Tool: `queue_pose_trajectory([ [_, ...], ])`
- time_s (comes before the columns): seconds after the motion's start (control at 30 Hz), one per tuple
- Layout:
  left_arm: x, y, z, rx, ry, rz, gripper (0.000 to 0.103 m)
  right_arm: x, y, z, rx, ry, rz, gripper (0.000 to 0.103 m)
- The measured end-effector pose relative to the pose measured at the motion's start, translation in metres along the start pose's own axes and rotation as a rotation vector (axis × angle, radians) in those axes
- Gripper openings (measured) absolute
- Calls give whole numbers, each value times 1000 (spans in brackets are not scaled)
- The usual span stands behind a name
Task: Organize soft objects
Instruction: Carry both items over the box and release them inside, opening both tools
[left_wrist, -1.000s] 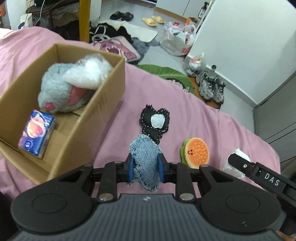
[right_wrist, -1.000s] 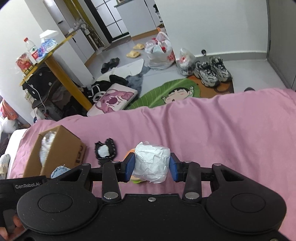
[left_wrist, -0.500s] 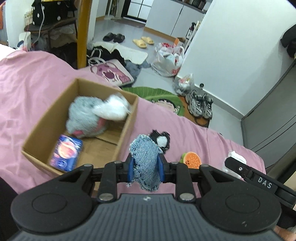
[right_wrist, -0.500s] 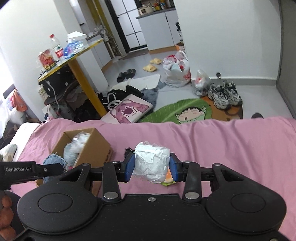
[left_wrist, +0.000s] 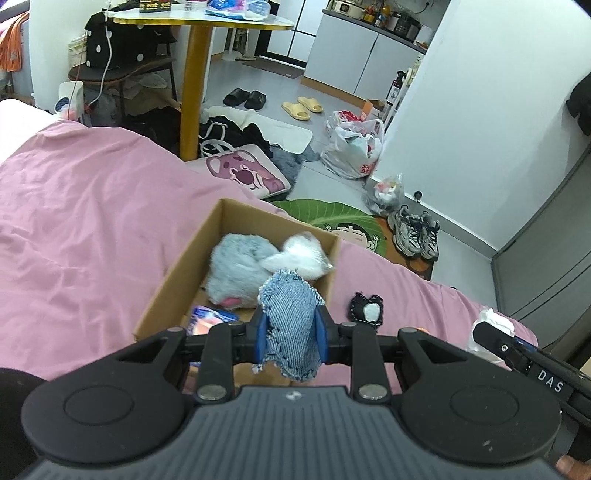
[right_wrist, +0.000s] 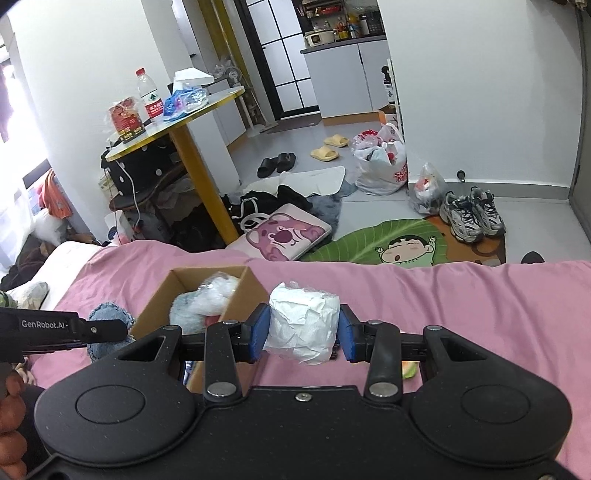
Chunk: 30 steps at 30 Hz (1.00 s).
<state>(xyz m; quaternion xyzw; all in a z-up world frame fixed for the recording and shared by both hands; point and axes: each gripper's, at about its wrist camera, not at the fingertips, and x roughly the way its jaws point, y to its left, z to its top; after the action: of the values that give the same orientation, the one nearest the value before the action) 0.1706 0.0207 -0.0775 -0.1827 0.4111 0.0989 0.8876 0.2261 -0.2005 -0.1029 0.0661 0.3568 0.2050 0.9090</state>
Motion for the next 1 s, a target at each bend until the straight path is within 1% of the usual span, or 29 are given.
queue_pose_trajectory([
  [0.13, 0, 9, 3, 12, 2, 8, 25, 6, 18, -3, 9, 11, 34, 39],
  [0.37, 6, 29, 7, -10, 19, 1, 25, 15, 49, -6, 1, 17, 85, 39],
  [0.5, 10, 41, 9, -22, 29, 1, 25, 23, 63, -10, -3, 43, 102, 39],
  [0.7, 16, 59, 14, -42, 38, 1, 25, 38, 86, -18, -49, 88, 120, 39],
  [0.83, 21, 70, 16, -55, 45, 2, 25, 44, 93, -19, -60, 108, 127, 40],
  [0.9, 25, 74, 17, -62, 51, 2, 25, 49, 97, -20, -62, 128, 142, 42],
  [0.93, 27, 77, 17, -66, 56, 2, 25, 51, 98, -21, -62, 138, 140, 44],
  [0.97, 28, 78, 18, -69, 59, 2, 25, 52, 98, -21, -63, 146, 137, 48],
  [1.0, 30, 80, 18, -73, 62, 3, 25, 52, 98, -22, -64, 152, 135, 49],
])
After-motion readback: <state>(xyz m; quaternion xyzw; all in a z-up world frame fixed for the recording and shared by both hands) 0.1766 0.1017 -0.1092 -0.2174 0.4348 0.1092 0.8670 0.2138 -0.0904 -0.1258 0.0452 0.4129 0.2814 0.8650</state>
